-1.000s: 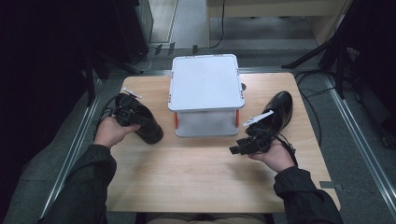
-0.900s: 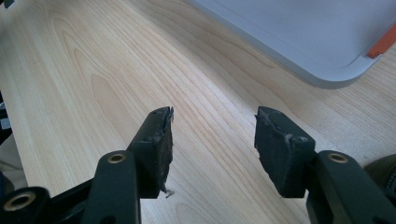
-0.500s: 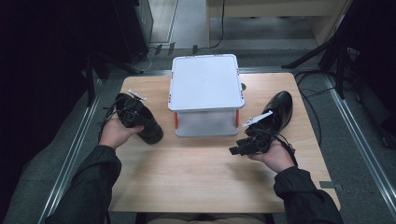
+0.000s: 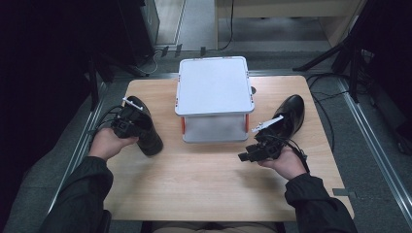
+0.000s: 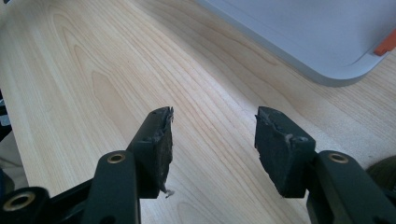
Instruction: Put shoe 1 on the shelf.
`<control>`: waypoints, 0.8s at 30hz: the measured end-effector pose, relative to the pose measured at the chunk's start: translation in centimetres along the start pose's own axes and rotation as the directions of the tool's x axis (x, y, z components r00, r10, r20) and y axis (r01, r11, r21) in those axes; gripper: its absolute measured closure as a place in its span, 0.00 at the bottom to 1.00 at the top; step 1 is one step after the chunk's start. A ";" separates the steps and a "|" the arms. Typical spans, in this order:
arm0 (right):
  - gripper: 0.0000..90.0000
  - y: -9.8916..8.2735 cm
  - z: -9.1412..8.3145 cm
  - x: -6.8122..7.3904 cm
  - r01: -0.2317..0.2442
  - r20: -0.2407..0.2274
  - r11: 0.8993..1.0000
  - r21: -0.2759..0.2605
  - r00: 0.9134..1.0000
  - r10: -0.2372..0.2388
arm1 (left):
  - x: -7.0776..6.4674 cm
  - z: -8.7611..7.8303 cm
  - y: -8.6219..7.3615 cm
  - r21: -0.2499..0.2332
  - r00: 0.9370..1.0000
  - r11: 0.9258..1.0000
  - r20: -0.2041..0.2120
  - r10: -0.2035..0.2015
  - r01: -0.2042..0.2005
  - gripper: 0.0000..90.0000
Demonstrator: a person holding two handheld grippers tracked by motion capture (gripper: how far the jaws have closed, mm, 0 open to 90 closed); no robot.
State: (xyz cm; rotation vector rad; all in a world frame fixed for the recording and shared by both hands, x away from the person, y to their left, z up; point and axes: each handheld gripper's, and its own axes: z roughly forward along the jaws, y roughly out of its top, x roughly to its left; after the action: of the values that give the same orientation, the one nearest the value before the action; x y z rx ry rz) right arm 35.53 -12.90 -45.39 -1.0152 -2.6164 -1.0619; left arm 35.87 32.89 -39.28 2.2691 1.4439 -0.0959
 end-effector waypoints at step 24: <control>0.52 -0.1 -0.1 0.0 0.005 0.011 1.000 -0.011 1.000 -0.004 | 2.3 -2.6 -4.8 -0.001 0.999 0.999 0.020 -0.033 0.033 0.81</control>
State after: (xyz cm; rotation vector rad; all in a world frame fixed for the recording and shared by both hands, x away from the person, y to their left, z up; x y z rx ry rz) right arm 35.47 -13.05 -45.37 -1.0211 -2.6259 -1.0762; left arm 32.26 37.55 -39.24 2.2374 1.4713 -0.1274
